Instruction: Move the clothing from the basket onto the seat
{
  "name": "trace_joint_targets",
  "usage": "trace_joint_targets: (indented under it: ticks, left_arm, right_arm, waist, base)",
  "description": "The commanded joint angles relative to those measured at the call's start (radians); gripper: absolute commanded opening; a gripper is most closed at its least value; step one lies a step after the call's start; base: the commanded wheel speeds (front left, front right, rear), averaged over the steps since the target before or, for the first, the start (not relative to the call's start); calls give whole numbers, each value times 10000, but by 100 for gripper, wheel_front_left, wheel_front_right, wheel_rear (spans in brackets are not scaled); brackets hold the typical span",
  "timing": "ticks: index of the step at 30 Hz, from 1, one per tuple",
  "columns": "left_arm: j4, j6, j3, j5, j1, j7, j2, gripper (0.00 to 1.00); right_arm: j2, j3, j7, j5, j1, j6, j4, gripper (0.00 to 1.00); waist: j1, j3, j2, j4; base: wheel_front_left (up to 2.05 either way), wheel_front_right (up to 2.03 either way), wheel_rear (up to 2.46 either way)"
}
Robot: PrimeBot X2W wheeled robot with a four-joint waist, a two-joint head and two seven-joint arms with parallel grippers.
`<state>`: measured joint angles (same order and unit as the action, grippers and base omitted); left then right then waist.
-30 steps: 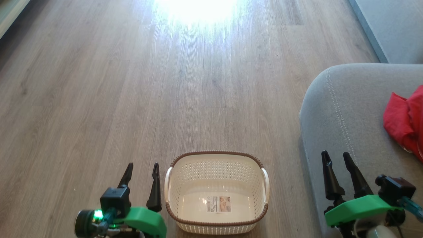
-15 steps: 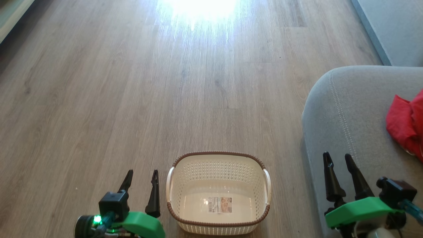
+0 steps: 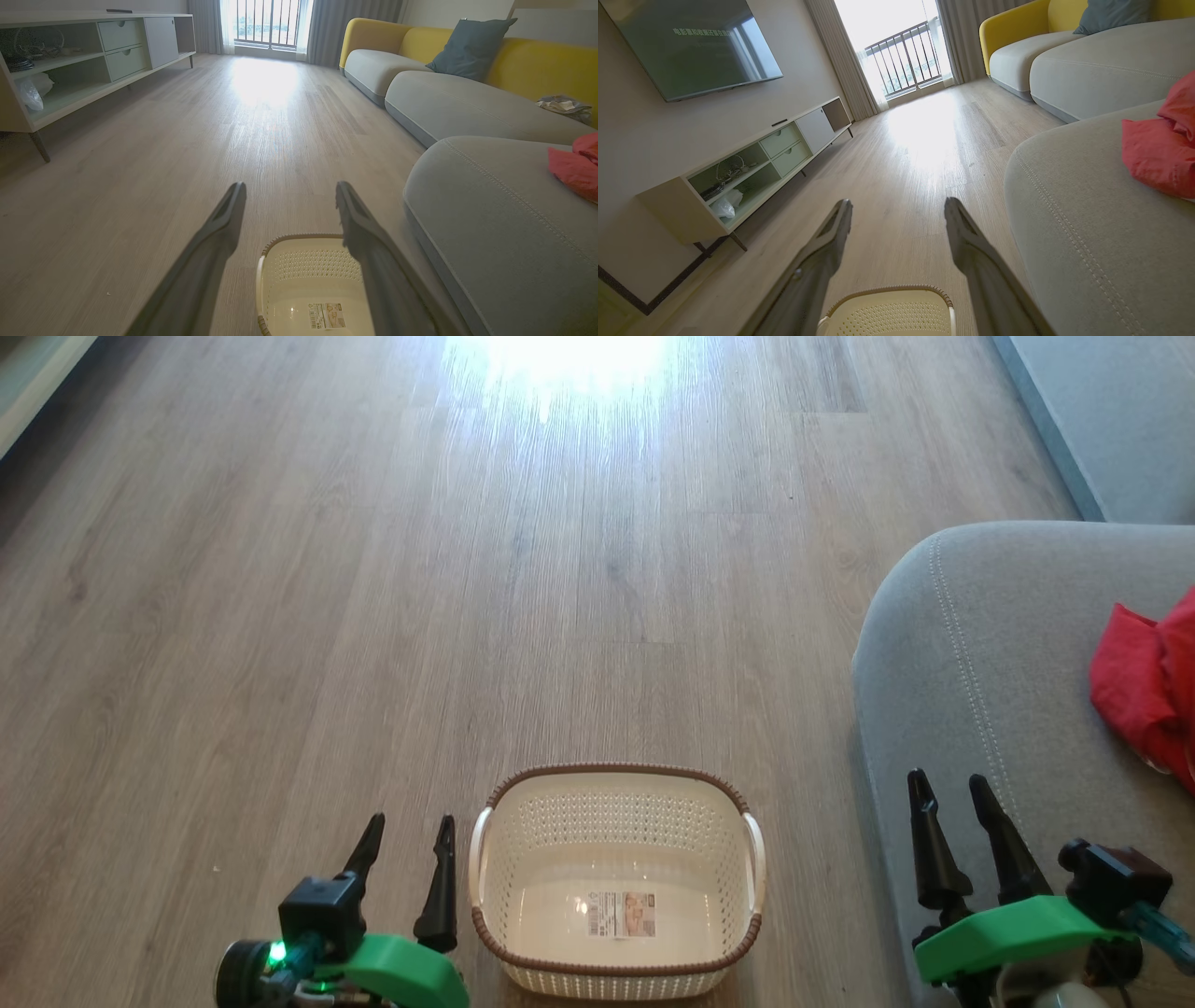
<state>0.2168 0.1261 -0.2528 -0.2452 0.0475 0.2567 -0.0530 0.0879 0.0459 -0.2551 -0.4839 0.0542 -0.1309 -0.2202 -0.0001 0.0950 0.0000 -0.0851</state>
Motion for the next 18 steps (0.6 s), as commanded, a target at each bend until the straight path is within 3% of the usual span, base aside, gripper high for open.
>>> trace_joint_targets:
  ticks: [1, 12, 17, 18]
  left_arm:
    - [-371, -37, 378, 66, -303, 51, 28, 100]
    - [-280, -119, 441, -108, -228, 51, 28, 100]
    - [-227, -423, 519, -788, -207, 51, 28, 100]
    - [91, -420, 189, -814, 164, -3, -4, 0]
  right_arm:
    - [48, 248, -66, 24, -318, 2, 320, 100]
    - [52, 280, -66, -10, -309, 2, 325, 100]
    - [65, 354, -66, 16, -379, 2, 288, 100]
    - [-4, 118, 0, -3, -6, 0, -42, 0]
  waist:
    - [1, -5, 0, 12]
    - [1, 1, 0, 58]
    - [1, -39, 0, 127]
    - [1, -37, 0, 125]
  base:
    - [0, 0, 0]
    - [0, 0, 0]
    - [0, 0, 0]
    - [0, 0, 0]
